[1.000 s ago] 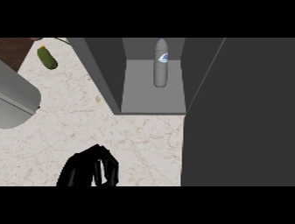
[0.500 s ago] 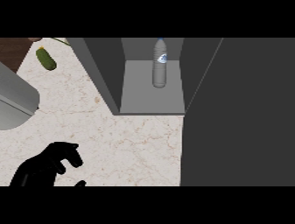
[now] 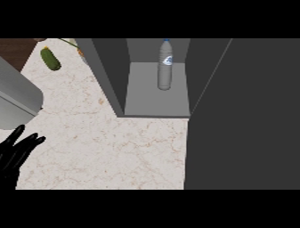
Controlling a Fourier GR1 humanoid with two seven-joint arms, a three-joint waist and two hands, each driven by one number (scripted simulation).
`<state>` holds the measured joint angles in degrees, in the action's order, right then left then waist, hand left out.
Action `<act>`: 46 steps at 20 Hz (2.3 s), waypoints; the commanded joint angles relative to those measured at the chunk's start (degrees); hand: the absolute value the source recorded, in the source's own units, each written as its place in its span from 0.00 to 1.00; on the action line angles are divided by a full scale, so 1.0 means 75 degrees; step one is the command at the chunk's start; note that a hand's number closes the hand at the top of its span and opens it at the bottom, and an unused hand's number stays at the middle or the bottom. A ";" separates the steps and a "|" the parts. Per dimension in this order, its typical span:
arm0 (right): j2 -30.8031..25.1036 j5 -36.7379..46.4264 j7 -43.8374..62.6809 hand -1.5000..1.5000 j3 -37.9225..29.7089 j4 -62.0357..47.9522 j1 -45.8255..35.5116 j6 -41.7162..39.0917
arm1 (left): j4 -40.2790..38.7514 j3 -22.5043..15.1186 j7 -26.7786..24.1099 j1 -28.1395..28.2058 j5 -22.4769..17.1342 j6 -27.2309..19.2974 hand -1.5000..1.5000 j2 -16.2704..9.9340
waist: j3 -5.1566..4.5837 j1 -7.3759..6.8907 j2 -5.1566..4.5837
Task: Pick up the bottled water, place it into the cabinet and close the cabinet
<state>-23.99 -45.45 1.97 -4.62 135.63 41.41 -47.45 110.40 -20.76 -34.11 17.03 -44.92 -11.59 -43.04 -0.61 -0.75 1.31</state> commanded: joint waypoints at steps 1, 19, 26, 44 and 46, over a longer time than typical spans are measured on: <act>-0.0172 0.0980 0.0638 1.00 0.0109 0.2388 -0.0066 0.0366 | 0.0232 0.0444 0.0031 0.0400 -0.0351 0.0233 0.00 -0.0352 | -0.0024 -0.0044 0.0025; -0.0190 0.1450 0.2082 1.00 0.2581 0.1478 -0.2819 0.1549 | 0.0164 0.1389 -0.0245 0.1590 -0.0996 0.1384 0.00 -0.1059 | -0.0115 -0.0273 0.0133; 0.0154 0.1529 0.2856 1.00 0.3556 0.1129 -0.4022 0.2742 | 0.0030 0.1968 -0.0344 0.1920 -0.1286 0.1842 0.00 -0.1375 | -0.0118 -0.0329 0.0145; 0.3145 0.1984 0.5004 1.00 0.5467 -0.2084 -0.9072 0.5998 | -0.0216 0.2915 -0.0599 0.2535 -0.1744 0.3345 0.00 -0.1891 | -0.0024 -0.0962 -0.0127; 0.3165 0.1631 0.5292 1.00 0.5608 -0.2491 -0.9945 0.6343 | -0.0372 0.3100 -0.0632 0.2611 -0.1910 0.3567 0.00 -0.1906 | -0.0003 -0.0920 -0.0143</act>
<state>-4.02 -31.44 37.26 33.81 122.54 -23.23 -4.69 108.80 0.88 -38.33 35.81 -58.13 12.53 -57.01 -0.84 -7.37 0.77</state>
